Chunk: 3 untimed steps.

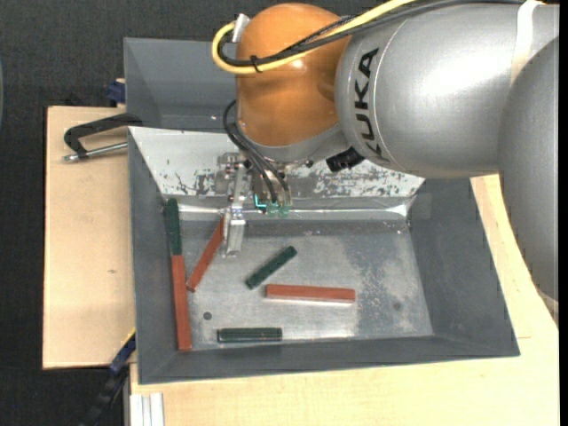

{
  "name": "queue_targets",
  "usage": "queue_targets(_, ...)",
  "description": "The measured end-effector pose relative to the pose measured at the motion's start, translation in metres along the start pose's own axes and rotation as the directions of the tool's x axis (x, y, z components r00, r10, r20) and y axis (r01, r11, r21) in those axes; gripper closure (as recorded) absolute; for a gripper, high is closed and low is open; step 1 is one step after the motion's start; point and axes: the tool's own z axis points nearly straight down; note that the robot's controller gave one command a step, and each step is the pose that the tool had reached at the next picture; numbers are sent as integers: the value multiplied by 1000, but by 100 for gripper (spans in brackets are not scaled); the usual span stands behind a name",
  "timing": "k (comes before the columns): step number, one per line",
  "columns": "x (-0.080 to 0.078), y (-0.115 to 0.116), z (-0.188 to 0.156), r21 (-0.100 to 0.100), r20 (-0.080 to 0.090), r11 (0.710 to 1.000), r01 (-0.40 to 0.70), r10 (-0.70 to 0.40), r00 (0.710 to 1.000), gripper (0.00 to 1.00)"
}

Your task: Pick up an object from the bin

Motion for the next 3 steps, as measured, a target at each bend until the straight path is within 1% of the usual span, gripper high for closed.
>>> queue_targets(1,-2,-1,-5,-2,9,1000,-3,3,1000,0)
queue_targets(2,-17,-28,46,-4,15,999,-36,36,999,0)
queue_targets(3,15,-7,123,-1,7,996,-87,87,996,0)
